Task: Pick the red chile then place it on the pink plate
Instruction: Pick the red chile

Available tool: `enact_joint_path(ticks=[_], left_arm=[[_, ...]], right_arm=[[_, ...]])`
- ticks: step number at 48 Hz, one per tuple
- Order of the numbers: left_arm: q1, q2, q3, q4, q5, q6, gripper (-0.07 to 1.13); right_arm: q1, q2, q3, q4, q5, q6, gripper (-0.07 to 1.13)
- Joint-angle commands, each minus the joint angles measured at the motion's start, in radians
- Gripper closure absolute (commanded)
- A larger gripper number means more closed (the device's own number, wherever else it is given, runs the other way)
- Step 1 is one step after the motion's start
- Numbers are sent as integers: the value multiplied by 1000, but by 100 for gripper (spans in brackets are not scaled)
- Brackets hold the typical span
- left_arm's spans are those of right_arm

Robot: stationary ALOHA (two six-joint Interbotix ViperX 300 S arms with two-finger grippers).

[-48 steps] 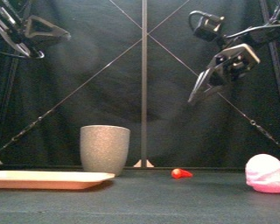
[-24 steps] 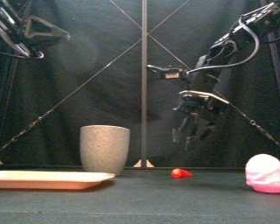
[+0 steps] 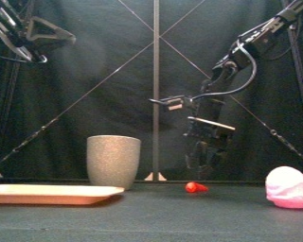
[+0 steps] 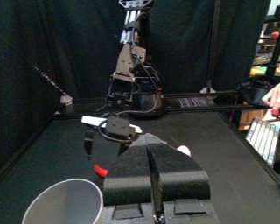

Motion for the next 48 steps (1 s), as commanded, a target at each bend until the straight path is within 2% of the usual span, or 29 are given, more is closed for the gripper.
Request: enact_joint_path(ticks=[1,19,28,34,43,48], left_arm=[[3,5,-9,2,-5,2,109],[3,3,-9,3,-5,2,109],[3,3,-9,3,-5,2,109],[3,3,-8,2,-3,2,109],[3,3,-9,2,-3,0,109],[3,3,-9,2,-3,2,109]], right_arm=[[-21,2,-25,3,-15,2,2],[-54,46,-38,66,-98,0,3],[-54,75,-38,89,-107,0,8],[-54,75,-38,95,-107,0,19],[-54,75,-34,106,-107,0,46],[-52,74,-32,127,-104,2,51]])
